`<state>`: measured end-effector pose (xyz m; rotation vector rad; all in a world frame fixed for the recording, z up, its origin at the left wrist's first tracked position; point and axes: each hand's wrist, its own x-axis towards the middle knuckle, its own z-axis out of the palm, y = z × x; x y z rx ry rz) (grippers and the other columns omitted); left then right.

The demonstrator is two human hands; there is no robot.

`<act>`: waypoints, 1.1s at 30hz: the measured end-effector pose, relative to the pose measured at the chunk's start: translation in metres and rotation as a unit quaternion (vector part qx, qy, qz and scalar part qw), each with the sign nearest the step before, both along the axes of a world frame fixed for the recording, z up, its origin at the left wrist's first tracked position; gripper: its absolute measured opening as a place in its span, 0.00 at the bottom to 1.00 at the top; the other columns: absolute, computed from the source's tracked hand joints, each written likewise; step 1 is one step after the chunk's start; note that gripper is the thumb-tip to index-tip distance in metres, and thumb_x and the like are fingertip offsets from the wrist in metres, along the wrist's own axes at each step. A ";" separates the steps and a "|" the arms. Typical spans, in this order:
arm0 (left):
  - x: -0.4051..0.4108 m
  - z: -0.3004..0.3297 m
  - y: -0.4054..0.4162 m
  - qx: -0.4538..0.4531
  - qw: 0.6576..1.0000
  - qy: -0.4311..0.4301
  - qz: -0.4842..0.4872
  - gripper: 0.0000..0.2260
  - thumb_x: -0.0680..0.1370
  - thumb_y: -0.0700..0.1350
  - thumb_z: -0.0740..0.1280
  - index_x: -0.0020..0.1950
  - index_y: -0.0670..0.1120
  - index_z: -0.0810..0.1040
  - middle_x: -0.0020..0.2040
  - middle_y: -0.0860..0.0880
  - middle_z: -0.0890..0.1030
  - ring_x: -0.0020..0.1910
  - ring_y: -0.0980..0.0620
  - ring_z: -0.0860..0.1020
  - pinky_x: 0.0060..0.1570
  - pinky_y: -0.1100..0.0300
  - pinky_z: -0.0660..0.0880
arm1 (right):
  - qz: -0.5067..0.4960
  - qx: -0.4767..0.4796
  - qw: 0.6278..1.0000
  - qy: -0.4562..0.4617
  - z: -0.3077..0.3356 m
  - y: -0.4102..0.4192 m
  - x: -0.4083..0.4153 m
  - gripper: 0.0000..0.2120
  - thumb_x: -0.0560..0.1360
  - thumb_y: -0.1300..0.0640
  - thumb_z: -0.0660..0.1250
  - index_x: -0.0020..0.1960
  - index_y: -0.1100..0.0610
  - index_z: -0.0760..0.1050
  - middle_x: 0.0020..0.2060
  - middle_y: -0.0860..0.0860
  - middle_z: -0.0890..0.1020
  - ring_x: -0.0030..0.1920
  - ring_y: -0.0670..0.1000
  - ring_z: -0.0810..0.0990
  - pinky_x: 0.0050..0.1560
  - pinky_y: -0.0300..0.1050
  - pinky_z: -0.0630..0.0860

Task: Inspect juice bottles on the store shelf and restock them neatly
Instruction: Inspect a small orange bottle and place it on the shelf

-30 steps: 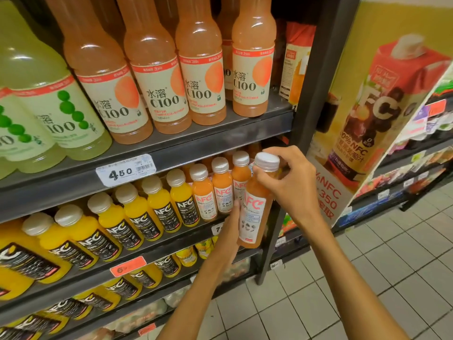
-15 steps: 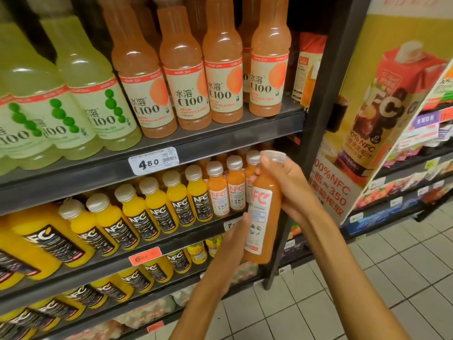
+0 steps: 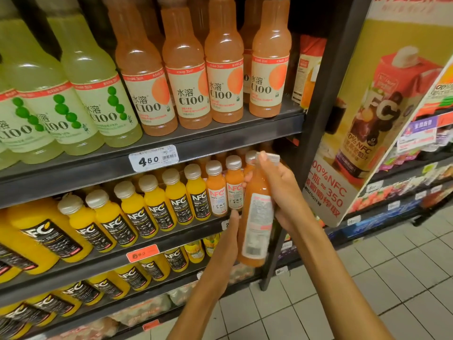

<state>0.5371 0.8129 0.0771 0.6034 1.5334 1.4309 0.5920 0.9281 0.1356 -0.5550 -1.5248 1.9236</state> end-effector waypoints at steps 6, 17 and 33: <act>0.006 0.002 0.003 0.088 0.991 -0.100 0.015 0.36 0.66 0.70 0.57 0.57 0.43 0.78 0.44 0.43 0.83 0.36 0.48 0.82 0.36 0.57 0.80 | -0.020 -0.038 0.999 -0.021 0.009 0.009 0.000 0.26 0.71 0.36 0.62 0.59 0.53 0.74 0.45 0.54 0.84 0.46 0.51 0.84 0.45 0.44 0.80; 0.007 0.013 0.005 0.027 0.997 0.069 0.026 0.19 0.75 0.63 0.50 0.58 0.56 0.70 0.54 0.51 0.79 0.52 0.53 0.79 0.48 0.63 0.78 | -0.013 0.001 0.999 0.031 0.014 0.012 0.004 0.20 0.77 0.41 0.60 0.58 0.56 0.73 0.38 0.52 0.83 0.39 0.50 0.83 0.40 0.42 0.80; -0.002 0.014 -0.002 0.066 0.994 -0.079 -0.022 0.32 0.67 0.68 0.57 0.65 0.52 0.73 0.56 0.44 0.82 0.56 0.42 0.80 0.59 0.41 0.74 | 0.068 -0.062 0.994 0.055 0.014 0.018 -0.002 0.22 0.74 0.39 0.62 0.52 0.58 0.70 0.34 0.53 0.80 0.35 0.50 0.82 0.37 0.42 0.79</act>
